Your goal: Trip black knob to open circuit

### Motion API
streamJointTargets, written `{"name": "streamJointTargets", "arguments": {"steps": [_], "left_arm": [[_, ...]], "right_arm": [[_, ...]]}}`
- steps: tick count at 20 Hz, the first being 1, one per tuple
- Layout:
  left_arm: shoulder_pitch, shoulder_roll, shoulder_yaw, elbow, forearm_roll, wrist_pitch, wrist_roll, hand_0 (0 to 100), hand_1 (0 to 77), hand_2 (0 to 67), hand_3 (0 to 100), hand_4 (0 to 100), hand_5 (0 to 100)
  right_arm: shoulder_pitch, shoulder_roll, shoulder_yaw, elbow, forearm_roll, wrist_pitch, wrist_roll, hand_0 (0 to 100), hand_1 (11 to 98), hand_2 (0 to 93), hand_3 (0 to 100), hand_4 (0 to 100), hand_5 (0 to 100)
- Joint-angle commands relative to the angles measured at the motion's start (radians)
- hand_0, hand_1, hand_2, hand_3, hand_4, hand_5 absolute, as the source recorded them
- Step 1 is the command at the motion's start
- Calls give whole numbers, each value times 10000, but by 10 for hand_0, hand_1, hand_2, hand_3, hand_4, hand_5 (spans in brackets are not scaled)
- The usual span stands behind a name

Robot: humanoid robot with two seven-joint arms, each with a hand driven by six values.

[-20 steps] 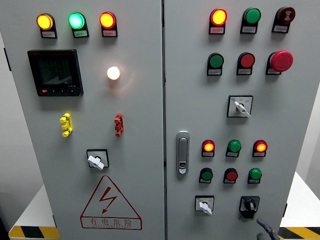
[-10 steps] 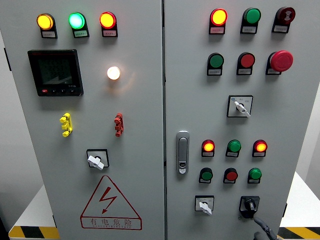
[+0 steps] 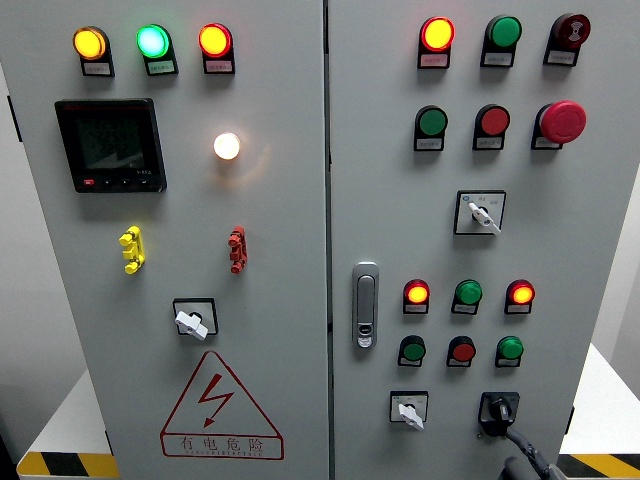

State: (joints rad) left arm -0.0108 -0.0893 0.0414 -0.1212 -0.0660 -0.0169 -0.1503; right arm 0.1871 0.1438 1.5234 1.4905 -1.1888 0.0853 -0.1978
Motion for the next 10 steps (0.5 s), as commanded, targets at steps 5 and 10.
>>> {"name": "streamJointTargets", "arguments": {"steps": [5, 10], "left_arm": [[0, 3, 0, 0, 0, 0, 0, 0, 31, 130, 213, 65, 15], [0, -12, 0, 0, 0, 0, 0, 0, 31, 130, 213, 65, 15]], "right_arm": [[-45, 19, -47, 205, 0, 5, -124, 1000, 509, 12, 913, 1000, 1000], [-60, 19, -139, 220, 0, 6, -139, 1000, 503, 14, 915, 1000, 1000]]}}
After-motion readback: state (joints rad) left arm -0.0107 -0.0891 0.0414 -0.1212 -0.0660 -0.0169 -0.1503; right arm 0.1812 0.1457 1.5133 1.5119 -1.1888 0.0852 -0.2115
